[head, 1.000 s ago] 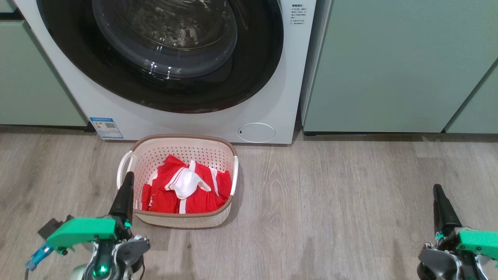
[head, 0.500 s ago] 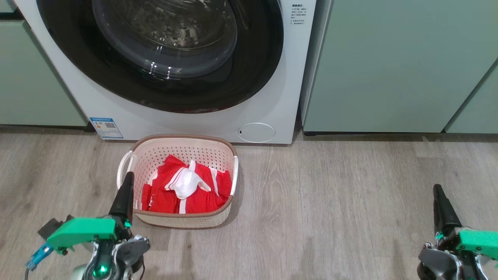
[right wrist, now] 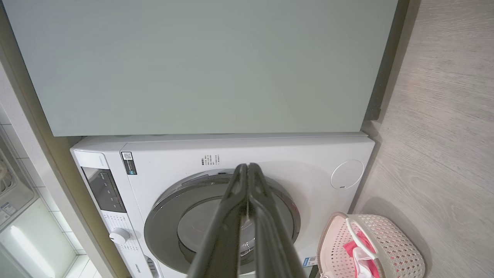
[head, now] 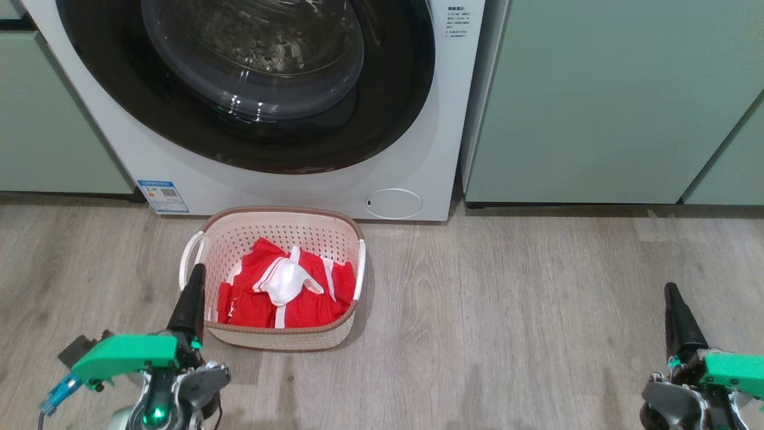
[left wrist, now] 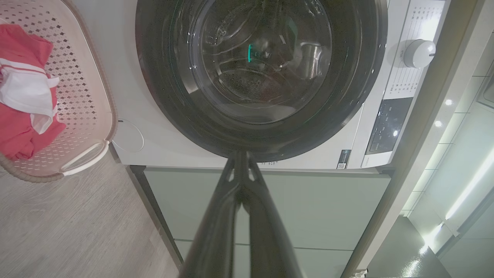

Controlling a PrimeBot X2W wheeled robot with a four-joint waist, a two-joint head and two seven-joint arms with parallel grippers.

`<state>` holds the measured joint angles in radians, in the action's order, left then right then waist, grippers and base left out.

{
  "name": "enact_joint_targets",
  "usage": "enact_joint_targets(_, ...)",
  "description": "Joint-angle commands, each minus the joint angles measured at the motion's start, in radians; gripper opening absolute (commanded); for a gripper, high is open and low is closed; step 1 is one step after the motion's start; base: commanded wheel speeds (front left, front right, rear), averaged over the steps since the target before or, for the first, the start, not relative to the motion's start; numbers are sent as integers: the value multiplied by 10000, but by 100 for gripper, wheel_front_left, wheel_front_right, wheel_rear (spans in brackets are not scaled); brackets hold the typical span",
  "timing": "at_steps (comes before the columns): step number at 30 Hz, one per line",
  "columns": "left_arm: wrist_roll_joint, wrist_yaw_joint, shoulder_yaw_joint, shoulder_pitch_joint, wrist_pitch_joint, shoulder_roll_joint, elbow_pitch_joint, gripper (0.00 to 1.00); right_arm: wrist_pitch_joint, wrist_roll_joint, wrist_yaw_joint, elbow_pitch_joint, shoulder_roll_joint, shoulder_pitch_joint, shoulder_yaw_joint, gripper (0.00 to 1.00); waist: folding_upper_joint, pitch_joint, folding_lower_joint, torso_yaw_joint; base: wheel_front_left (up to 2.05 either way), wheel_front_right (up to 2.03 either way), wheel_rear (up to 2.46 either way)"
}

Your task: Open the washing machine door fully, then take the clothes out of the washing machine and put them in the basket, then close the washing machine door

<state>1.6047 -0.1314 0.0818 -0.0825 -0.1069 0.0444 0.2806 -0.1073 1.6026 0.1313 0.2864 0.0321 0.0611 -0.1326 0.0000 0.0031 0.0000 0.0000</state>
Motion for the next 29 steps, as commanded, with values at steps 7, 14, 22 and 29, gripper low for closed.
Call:
enact_joint_targets(7,40,8,319,-255,-63,58,-357,0,-58,62,-6,-416,181,468,190,0,0,0,0,0,0,0,0)
enact_joint_targets(14,40,8,319,-255,-63,58,-357,0,-58,62,-6,-416,181,468,190,0,0,0,0,0,0,0,0)
enact_joint_targets(22,40,8,319,-255,-62,58,-357,0,-58,62,-6,-416,181,468,190,0,0,0,0,0,0,0,0)
enact_joint_targets(29,41,8,319,-255,-62,58,-357,0,-58,62,-6,-416,181,468,190,0,0,0,0,0,0,0,0)
